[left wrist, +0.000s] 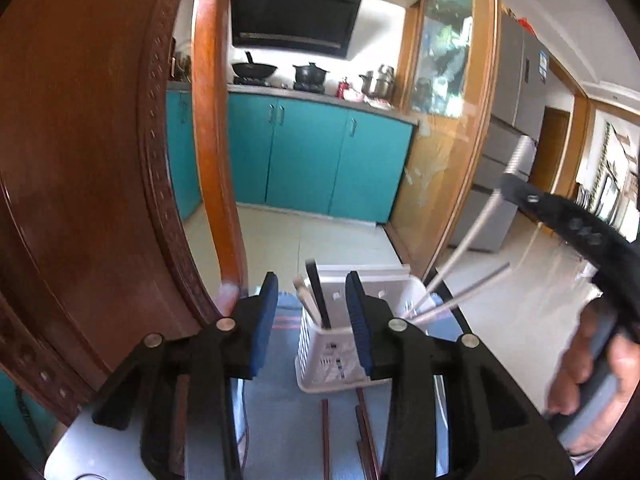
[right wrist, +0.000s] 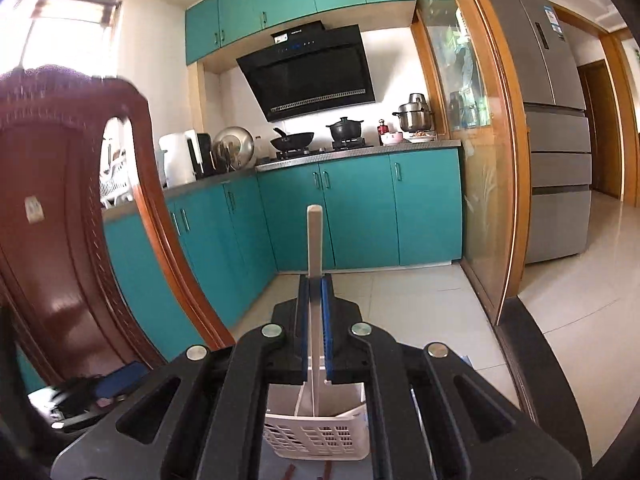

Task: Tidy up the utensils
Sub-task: 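Lift both chopsticks and drop them into the white holder, then move both open tools back down toward the red-brown chopsticks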

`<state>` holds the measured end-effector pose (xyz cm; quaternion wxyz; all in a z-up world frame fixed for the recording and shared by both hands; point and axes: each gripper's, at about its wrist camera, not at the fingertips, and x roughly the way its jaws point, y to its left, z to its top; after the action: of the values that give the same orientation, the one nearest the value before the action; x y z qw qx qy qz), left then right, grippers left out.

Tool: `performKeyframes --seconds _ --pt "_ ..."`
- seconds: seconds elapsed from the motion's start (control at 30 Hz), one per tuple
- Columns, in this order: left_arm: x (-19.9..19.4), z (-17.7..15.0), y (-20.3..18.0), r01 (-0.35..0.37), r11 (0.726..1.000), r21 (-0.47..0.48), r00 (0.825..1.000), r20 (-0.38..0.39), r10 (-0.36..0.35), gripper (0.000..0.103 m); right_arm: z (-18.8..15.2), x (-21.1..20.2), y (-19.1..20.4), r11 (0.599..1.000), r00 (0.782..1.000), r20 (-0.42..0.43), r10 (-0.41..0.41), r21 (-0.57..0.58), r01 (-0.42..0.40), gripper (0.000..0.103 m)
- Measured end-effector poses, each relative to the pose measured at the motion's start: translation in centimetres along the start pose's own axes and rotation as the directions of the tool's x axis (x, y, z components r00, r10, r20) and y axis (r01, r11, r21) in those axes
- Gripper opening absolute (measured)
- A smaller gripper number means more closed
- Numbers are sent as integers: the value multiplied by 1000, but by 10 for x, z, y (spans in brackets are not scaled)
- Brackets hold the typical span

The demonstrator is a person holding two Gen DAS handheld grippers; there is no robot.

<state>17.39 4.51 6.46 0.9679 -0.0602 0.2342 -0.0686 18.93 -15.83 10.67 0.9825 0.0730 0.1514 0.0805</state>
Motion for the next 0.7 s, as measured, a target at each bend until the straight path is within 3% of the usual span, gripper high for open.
performKeyframes --seconds 0.27,0.37,0.53,0.6,0.7 --pt "7 -24 2 -12 1000 20 998 -66 13 36 -24 14 -5 1000 996 -89 11 -6 -11 7" --pt "10 -28 9 -12 1000 -10 996 -87 11 41 -27 4 -4 1000 995 -97 -2 -12 1 9" --pt "11 -44 8 -19 1000 1 992 -127 19 42 -23 -42 -14 1000 1000 -14 24 8 -24 34" --pt "12 -46 9 -33 999 6 990 -137 33 43 -28 -63 -19 998 998 12 59 9 -59 36" --pt "12 -47 14 -49 999 -6 988 -146 47 44 -47 -80 -19 992 992 -20 124 -13 -125 36"
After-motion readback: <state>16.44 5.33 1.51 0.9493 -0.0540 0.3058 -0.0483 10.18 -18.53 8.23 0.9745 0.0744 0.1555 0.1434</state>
